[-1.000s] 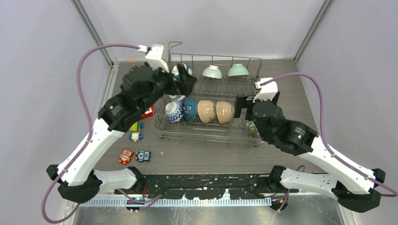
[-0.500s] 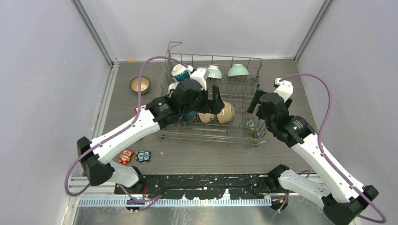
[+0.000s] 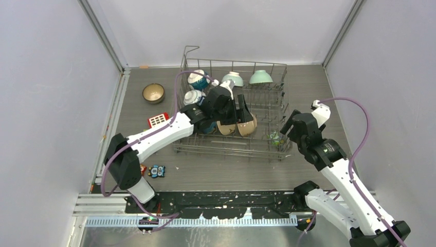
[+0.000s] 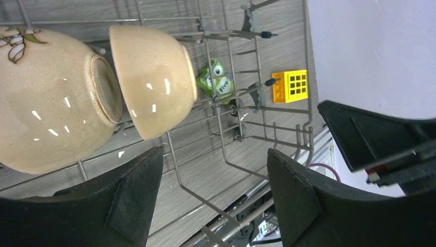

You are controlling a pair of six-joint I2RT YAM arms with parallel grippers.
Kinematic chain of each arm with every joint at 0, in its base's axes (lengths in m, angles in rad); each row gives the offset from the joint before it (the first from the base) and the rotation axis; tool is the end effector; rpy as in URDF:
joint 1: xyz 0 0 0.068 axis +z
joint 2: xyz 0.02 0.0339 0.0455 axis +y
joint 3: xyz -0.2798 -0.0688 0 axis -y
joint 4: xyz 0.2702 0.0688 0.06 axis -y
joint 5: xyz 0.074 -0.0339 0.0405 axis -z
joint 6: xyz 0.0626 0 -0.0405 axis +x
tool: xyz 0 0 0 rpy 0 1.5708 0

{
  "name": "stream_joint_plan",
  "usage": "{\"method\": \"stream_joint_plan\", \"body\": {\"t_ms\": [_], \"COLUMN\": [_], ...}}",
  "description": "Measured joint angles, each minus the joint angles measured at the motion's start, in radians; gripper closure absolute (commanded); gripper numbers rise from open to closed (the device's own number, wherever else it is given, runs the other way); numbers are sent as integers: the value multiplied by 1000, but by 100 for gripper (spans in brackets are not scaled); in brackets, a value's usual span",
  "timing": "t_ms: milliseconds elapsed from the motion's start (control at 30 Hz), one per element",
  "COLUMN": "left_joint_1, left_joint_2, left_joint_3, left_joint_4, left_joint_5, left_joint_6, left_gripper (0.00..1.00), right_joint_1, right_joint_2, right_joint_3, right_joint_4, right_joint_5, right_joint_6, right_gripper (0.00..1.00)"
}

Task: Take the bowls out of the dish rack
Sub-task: Pick up the bowl from the dish rack.

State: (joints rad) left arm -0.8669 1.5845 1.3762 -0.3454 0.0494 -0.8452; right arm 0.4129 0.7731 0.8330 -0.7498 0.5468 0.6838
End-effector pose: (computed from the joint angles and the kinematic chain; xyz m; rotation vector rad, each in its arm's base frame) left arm 0.2673 -0.3197 0.3243 0.0570 2.3142 -1.0120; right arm 0.1818 0.0441 0.3038 0.5658 2.0697 0.0136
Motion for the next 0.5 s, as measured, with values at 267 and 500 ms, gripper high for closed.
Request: {"method": "stream_joint_plan", "body": {"t_ms": [267,500], "left_joint_1": [10,10], "left_joint_2": [45,77], "left_joint_3": [-39,-40], "left_joint_4": [13,13], "left_joint_5": [-8,-48], "left_joint_6": [-100,-127], "left_gripper": [26,28], "right_joint_1": [-3,-5], "right_joint_2": [-21,-34], "right_joint_3": [-37,-61], "right_joint_4": [2,2], "right_joint_5": [-13,-27], "right_joint_6": [5,7], "right_gripper": [18,15]}}
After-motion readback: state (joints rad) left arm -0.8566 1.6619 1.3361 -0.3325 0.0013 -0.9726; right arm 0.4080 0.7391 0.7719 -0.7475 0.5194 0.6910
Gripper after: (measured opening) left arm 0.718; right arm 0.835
